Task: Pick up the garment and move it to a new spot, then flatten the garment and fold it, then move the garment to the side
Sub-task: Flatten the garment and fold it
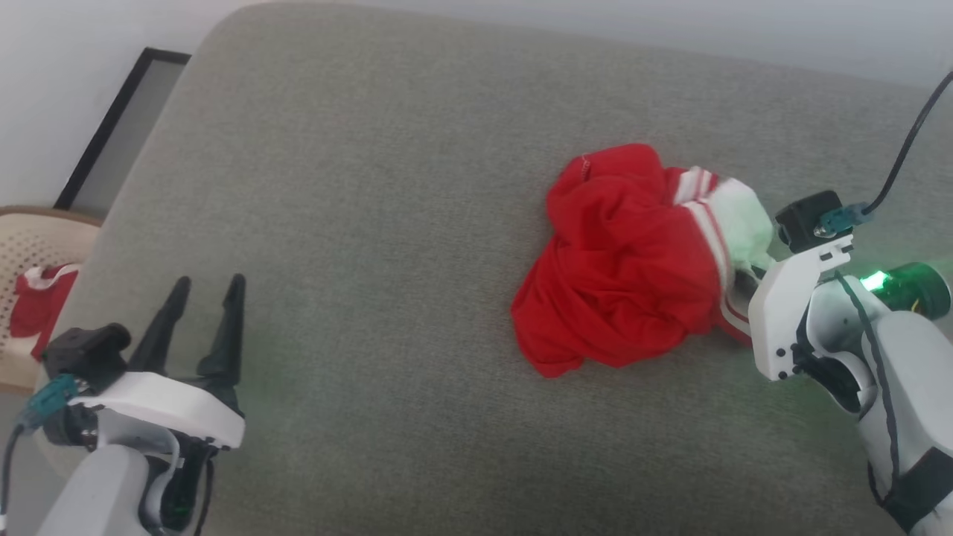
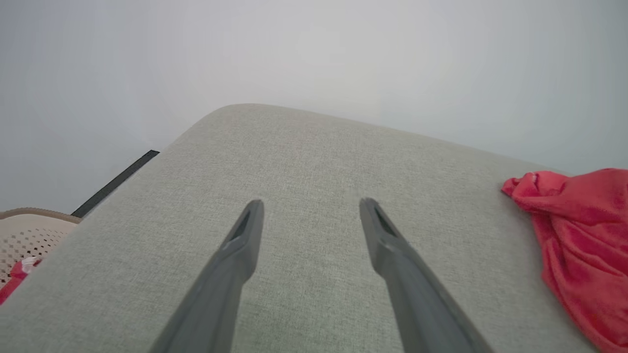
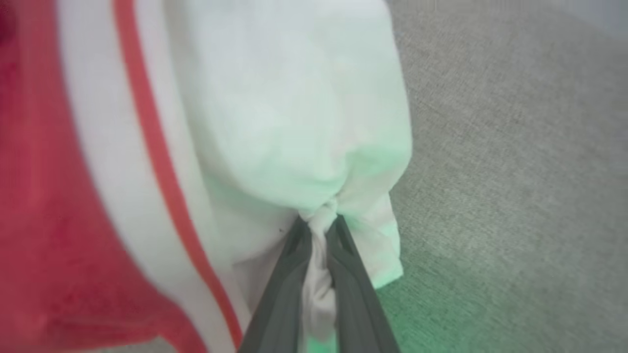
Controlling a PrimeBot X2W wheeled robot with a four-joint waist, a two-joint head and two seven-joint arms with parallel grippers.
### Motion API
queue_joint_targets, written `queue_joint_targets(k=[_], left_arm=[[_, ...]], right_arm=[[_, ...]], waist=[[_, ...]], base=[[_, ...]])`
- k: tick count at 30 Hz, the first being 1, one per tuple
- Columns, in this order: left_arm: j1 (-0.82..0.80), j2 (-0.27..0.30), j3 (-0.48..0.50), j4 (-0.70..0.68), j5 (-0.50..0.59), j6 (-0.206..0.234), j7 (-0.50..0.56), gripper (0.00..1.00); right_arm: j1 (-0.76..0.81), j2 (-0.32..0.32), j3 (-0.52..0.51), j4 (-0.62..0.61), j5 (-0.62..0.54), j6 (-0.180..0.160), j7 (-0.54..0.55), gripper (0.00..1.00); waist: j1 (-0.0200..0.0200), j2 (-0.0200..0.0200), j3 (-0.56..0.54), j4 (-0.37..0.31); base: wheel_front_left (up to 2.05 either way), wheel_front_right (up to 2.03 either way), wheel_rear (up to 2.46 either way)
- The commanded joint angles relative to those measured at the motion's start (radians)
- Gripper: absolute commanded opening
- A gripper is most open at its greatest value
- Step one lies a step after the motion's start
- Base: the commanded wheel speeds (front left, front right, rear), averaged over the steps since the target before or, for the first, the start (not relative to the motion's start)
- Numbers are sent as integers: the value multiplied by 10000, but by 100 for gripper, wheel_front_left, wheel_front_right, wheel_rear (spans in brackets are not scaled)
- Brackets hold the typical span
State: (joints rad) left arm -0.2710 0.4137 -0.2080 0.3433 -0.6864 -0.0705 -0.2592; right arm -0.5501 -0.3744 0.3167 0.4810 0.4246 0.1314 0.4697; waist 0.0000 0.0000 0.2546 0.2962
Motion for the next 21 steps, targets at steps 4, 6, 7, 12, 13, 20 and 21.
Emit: queue_joint_targets(k=[4, 6, 7, 12, 13, 20, 21], left_arm=[[12, 99, 258, 57, 66, -76, -67, 100], [81, 128, 345, 37, 92, -77, -68, 100], [115, 144, 378, 16, 107, -69, -67, 100], [251, 266, 560, -68, 161, -32, -69, 100], [249, 283, 585, -92, 174, -28, -70, 100], [287, 344, 654, -183, 178, -1, -70, 100], [275, 349, 647, -191, 180, -3, -70, 100]], right_arm=[[183, -266, 186, -913, 234, -8, -23, 0], [382, -433, 292, -1502, 328, -7, -10, 0], [510, -529, 347, -1831, 433, -7, 16, 0], [1416, -1081, 683, -3631, 959, -7, 271, 0], [1628, -1213, 801, -3995, 1112, -7, 335, 0], [3168, -1857, 1249, -5660, 2111, -7, 746, 0], [3334, -1881, 1266, -5731, 2243, -7, 801, 0]], waist=[[0, 0, -230, -353], [0, 0, -310, -506], [0, 0, -347, -584], [0, 0, -493, -977], [0, 0, -511, -1047], [0, 0, -595, -1439], [0, 0, -595, -1476]], base=[[0, 0, 0], [0, 0, 0], [0, 0, 0], [0, 0, 0], [0, 0, 0], [0, 0, 0], [0, 0, 0]])
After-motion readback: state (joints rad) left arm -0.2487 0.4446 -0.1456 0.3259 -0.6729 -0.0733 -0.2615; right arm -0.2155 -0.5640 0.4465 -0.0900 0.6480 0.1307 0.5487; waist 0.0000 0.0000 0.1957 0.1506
